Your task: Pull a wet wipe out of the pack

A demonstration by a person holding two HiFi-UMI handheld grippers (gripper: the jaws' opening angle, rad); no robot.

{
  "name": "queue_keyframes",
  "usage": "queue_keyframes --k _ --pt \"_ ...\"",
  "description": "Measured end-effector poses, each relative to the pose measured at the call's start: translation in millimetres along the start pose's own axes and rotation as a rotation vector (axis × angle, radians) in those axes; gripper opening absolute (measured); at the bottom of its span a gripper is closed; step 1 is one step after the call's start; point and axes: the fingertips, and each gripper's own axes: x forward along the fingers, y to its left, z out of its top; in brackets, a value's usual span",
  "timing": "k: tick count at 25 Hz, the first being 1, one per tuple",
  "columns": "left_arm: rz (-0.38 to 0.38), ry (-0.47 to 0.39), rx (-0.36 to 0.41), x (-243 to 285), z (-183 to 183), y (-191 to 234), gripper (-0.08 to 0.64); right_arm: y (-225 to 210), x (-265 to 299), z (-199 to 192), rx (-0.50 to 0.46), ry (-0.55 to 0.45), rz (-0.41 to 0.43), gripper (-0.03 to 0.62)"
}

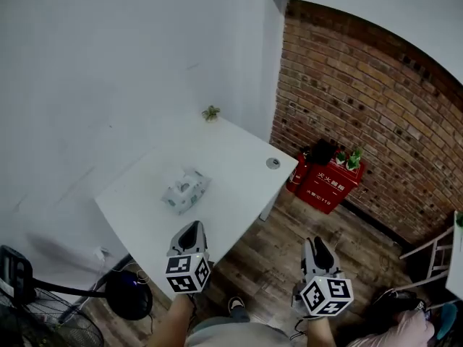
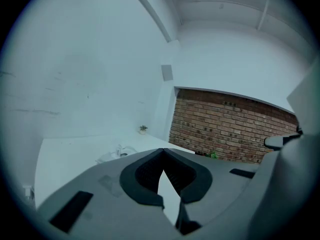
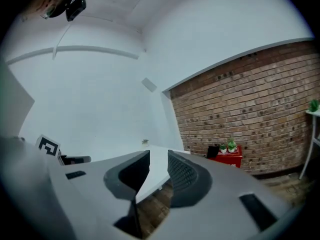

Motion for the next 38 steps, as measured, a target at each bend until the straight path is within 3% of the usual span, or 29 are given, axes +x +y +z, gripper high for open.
queue_keyframes --k 16,25,33,38 --pt "0.338 -0.048 -0.125 -36.7 -4.0 109.4 0.0 108.1 136.1 -20.3 -0.101 0.159 0.386 0.113" --pt "0.582 -0.1 -0.189 -42.3 12.2 140.7 0.0 171.3 233.3 -6.0 -0.182 0.235 0.652 0.113" --pt "0.84 -0.17 -0.267 -60.1 20.2 160.9 0.0 215.3 308.4 8.3 -0.251 0.278 0.84 0.113" --pt "0.948 -0.182 -0.294 -75.1 14.2 163.4 0.0 236.3 338.7 -0.3 -0.276 0.34 0.936 0.115"
